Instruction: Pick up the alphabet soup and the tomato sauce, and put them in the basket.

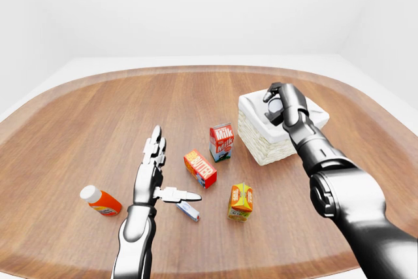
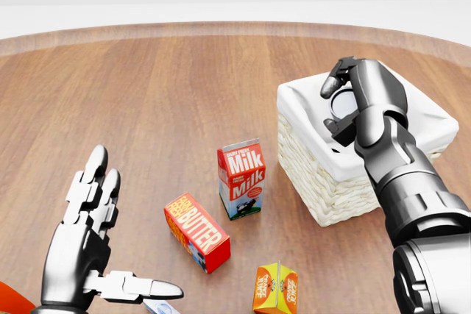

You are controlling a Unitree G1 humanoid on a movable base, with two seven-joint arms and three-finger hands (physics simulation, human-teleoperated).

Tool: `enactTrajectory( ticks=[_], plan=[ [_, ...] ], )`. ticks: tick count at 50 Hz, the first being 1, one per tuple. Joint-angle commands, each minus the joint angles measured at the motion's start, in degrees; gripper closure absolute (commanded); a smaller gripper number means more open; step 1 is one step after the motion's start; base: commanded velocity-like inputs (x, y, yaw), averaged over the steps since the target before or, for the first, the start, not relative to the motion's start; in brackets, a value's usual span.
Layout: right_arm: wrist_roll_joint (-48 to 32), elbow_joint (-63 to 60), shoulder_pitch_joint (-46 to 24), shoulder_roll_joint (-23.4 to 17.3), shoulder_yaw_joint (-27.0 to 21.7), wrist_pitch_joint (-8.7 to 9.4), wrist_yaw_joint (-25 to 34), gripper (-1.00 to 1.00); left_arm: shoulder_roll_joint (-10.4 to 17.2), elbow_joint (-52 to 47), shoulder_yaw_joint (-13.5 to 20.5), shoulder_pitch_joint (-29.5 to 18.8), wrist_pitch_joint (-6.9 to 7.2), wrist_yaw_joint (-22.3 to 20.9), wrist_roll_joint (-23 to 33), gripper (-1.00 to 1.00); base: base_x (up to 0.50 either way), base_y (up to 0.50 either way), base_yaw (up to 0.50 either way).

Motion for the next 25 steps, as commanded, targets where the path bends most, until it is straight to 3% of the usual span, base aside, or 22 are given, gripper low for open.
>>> enactTrajectory(
  ticks=[1,25],
  plan=[
    [-1.1,-0.2,0.8,-0.1,-0.3,-0.62,-1.8,1.0,-0.3,0.5,0.7,-0.7,0.0,1.7,1.2,-1.0,0.0,0.0,0.0],
    [-1.6,-0.5,1.0,-1.5,-0.3,-0.04,-1.6,1.0,-0.3,-0.3,0.5,-0.5,0.0,1.7,1.3,-1.0,0.0,0.0,0.0]
  ],
)
